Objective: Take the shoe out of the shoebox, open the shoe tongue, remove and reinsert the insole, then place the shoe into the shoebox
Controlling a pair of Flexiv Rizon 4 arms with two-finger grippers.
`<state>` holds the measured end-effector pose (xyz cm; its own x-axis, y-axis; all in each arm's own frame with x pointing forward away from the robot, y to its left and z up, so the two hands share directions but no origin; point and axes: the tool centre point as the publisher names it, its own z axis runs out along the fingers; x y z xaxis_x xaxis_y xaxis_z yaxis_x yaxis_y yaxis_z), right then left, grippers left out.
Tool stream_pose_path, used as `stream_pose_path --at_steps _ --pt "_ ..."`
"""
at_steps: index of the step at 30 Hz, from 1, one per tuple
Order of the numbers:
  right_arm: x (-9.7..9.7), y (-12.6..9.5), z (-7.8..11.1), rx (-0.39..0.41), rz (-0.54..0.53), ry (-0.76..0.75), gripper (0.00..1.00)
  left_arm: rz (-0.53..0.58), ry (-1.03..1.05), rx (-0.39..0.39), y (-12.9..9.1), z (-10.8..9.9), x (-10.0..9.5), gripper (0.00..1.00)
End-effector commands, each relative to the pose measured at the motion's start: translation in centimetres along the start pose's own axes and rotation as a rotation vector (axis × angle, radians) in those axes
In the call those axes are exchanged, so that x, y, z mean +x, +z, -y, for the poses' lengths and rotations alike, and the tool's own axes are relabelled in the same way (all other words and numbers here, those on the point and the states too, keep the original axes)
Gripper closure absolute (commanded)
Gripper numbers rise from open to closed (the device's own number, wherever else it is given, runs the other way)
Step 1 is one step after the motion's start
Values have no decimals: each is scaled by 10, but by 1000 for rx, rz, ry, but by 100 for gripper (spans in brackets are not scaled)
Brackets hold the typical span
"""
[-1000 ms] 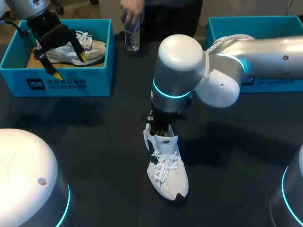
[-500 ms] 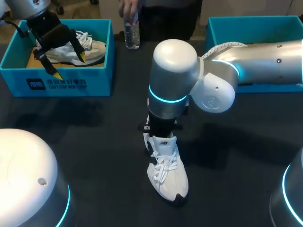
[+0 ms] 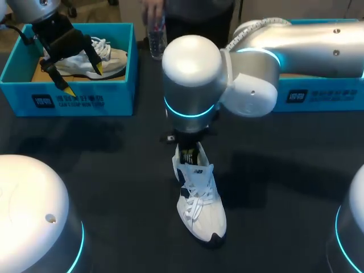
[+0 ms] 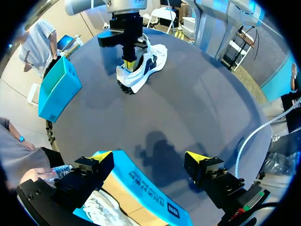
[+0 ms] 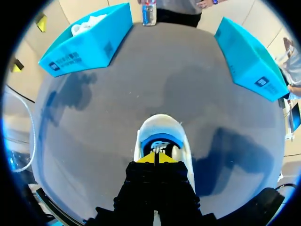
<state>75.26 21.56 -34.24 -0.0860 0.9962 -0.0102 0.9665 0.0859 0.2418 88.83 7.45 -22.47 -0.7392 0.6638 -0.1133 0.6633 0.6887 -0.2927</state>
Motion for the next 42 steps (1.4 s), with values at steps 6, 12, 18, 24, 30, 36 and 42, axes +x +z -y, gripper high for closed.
stream_pose_path --at_steps 6,12,18,24,30,36,42 --pt "-11 9 -24 -77 -54 -25 100 -2 1 -1 0 0 0 0" --pt "-5 30 -33 -66 -95 -32 100 -2 1 -1 0 0 0 0" --pt "-1 46 -24 -22 -117 3 100 -2 1 -1 0 0 0 0" --pt "6 65 -6 28 -133 45 100 -2 1 -1 0 0 0 0" --pt "11 77 6 83 -147 73 100 -2 1 -1 0 0 0 0" --pt "21 73 25 132 -125 86 100 -2 1 -1 0 0 0 0" --pt "24 62 55 216 -87 113 100 -2 1 -1 0 0 0 0"
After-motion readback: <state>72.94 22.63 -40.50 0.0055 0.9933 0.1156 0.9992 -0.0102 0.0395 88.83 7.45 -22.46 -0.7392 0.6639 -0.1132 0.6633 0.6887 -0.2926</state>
